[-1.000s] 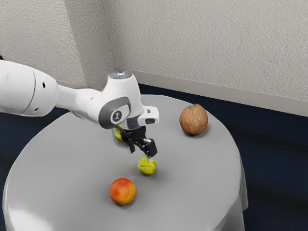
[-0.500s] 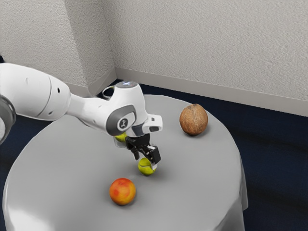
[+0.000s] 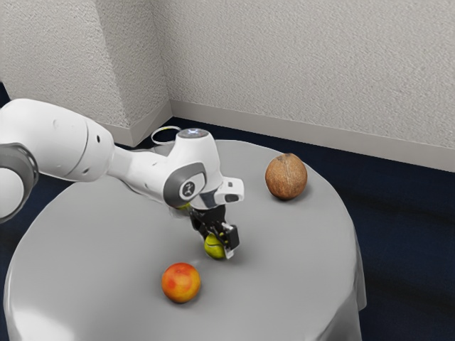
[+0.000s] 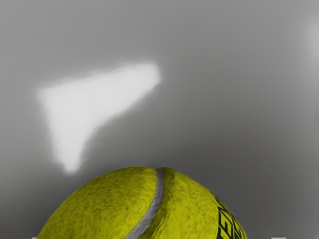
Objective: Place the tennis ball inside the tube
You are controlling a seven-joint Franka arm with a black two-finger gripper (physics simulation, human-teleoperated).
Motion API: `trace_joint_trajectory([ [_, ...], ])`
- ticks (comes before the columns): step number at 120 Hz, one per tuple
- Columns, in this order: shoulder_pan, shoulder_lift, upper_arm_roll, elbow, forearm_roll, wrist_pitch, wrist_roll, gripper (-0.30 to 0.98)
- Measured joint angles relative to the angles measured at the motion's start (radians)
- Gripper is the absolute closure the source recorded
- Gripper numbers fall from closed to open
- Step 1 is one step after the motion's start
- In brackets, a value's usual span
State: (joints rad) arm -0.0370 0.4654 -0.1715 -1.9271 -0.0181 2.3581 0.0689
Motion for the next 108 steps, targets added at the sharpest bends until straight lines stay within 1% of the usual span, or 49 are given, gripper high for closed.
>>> trace_joint_trajectory([
  [21,-0.006,-0.001,0.000,0.000,0.001,0.000,0.003,0.27],
  [34,-0.007,-0.006,0.000,0.000,0.007,0.001,0.001,0.33],
  [44,-0.008,-0.021,0.000,0.000,0.013,0.000,-0.003,0.34],
  [59,-0.009,-0.093,-0.002,-0.008,0.022,-0.012,-0.008,0.38],
  [76,0.000,-0.252,-0.003,-0.003,0.028,-0.066,-0.016,0.40],
  [88,0.018,-0.341,0.001,0.086,0.033,-0.146,-0.020,0.41],
  [108,0.055,-0.361,0.005,0.241,0.052,-0.298,-0.022,0.42],
])
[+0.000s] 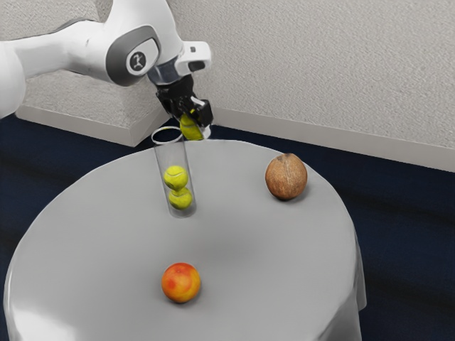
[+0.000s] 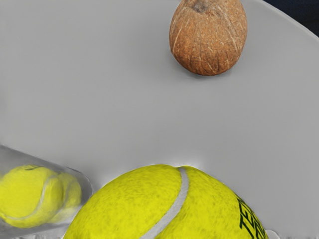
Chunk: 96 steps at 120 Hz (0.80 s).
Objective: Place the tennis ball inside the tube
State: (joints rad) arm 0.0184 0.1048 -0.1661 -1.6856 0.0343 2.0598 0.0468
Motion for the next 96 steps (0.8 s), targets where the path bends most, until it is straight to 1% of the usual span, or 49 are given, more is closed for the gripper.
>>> trace_joint_trajectory([
  [15,0.032,0.023,0.001,0.075,0.026,-0.082,0.002,0.42],
  [34,0.073,0.070,0.001,0.151,0.053,-0.136,0.015,0.43],
  [43,0.092,0.086,0.001,0.179,0.058,-0.151,0.022,0.43],
  [72,0.147,0.216,0.001,0.285,0.061,-0.177,0.041,0.42],
  [96,0.162,0.275,0.001,0.325,0.062,-0.187,0.053,0.42],
])
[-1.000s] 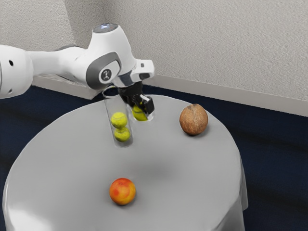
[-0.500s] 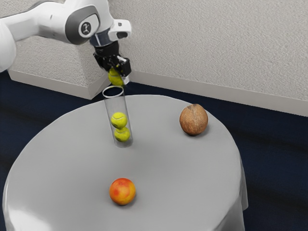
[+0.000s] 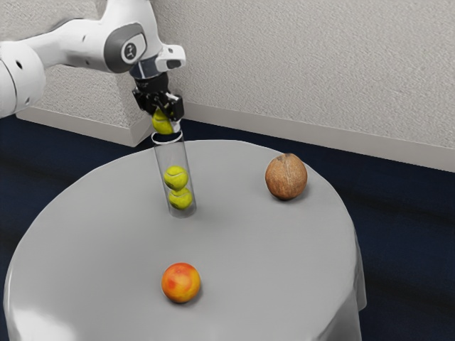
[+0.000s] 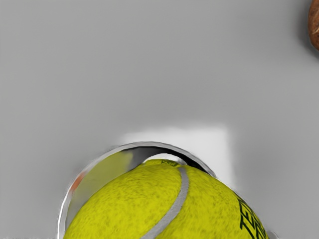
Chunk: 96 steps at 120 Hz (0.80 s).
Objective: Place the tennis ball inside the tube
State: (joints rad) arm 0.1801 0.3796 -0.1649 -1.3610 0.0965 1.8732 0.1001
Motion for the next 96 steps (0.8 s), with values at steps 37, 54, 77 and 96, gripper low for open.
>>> trace_joint_trajectory([
  [37,0.022,0.019,-0.001,0.003,-0.007,-0.005,0.014,0.27],
  [54,0.021,0.017,-0.006,0.003,-0.013,-0.006,0.020,0.14],
  [77,0.043,-0.115,-0.016,-0.112,-0.045,-0.023,0.026,0.06],
  [96,0.049,-0.429,-0.046,-0.337,-0.083,-0.063,0.009,0.03],
])
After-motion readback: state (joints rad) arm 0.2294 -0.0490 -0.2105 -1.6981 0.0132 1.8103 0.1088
